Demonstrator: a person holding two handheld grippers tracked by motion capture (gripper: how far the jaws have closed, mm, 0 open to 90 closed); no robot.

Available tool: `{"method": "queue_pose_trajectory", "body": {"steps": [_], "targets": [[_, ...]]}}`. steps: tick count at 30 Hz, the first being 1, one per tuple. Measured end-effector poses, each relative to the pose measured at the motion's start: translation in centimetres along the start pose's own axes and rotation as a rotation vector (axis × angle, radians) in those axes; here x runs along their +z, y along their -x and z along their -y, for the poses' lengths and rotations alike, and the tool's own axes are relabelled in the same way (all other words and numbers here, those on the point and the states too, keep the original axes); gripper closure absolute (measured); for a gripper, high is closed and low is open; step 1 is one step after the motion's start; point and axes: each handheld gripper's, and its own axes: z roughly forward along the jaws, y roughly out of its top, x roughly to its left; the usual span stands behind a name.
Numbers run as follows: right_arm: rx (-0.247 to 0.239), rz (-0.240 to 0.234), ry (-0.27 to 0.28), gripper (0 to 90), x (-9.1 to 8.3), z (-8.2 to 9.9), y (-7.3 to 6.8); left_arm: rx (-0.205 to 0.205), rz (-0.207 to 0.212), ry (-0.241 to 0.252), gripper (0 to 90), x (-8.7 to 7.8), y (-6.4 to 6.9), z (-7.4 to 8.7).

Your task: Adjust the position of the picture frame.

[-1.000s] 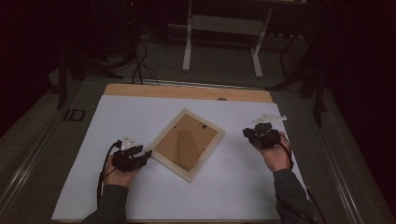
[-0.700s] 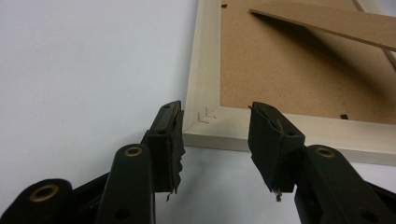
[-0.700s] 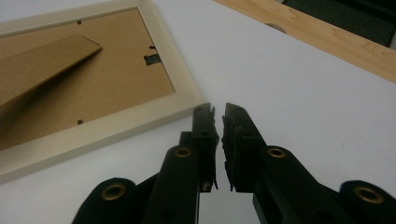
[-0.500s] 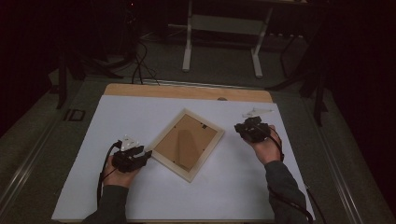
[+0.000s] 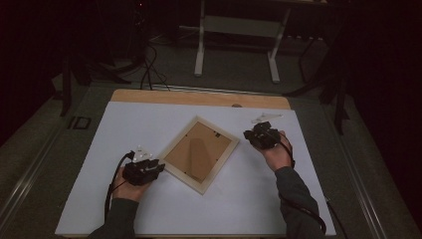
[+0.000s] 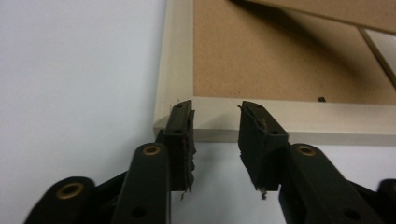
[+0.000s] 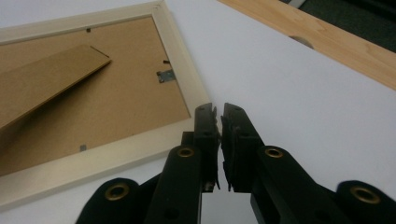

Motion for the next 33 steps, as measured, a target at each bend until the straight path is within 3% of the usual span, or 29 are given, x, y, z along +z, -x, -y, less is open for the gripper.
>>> {"method": "queue_pose_trajectory", "body": {"steps": [7,9,12,20,22,24,33], "targets": [[0.041,0.001,0.011,84.0,1.2,0.2,0.4,-0.008,0.007,-0.009,79.5,0.1,-0.2,0.1],[0.066,-0.001,0.02,81.9,1.8,0.2,0.5,-0.006,0.003,-0.015,87.1,0.1,-0.2,0.1],[0.096,-0.01,0.027,81.9,2.3,0.2,0.5,-0.001,-0.003,-0.023,90.0,0.2,-0.2,0.1],[0.126,-0.01,0.009,81.2,3.9,0.5,0.6,-0.013,-0.019,-0.041,90.0,0.5,-0.2,0.2],[0.133,-0.008,0.007,82.4,4.1,0.5,0.6,-0.014,-0.018,-0.04,90.0,0.5,-0.2,0.2],[0.144,0.0,-0.002,89.5,4.6,0.6,0.8,-0.012,-0.019,-0.041,90.0,0.5,-0.2,0.2],[0.16,0.022,-0.031,89.9,6.3,0.7,0.9,-0.015,-0.012,-0.047,90.0,0.6,-0.3,0.3]]}}
